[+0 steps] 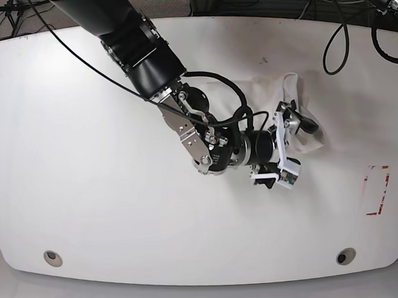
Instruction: Fold the T-shirt properly
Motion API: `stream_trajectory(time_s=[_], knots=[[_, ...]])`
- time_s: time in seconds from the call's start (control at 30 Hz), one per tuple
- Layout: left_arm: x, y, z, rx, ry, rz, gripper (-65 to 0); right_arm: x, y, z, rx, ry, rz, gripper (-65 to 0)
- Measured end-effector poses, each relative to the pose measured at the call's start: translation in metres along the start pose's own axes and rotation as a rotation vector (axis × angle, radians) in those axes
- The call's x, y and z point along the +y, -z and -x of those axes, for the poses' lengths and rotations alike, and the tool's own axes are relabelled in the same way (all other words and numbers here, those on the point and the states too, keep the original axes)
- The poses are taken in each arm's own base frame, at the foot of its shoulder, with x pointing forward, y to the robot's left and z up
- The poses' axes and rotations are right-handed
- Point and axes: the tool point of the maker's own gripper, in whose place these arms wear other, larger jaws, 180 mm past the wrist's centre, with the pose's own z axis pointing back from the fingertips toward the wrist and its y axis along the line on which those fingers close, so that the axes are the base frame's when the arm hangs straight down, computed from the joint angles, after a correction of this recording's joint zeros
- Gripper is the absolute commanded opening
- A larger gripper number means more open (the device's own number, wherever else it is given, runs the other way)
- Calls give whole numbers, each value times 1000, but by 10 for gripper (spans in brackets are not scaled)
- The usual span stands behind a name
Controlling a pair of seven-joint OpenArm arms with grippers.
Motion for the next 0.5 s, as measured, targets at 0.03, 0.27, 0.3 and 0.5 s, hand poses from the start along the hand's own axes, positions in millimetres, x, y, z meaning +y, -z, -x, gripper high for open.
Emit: stream_trajectory(time_s=[0.03,0.27,0.3,0.5], knots=[[0,0,0,0,0,0,-271,-1,-2,-7,-21,8,-2,-98],[-31,11,-4,19,81,77,-271,-3,-34,-5,-75,17,2,-98],[-39,12,-6,16,90,101,-271,-6,-41,3,-62,25,18,-98],[-56,14,-3,13,110,150,-271,-14,-61,54,45,76,91,-98]])
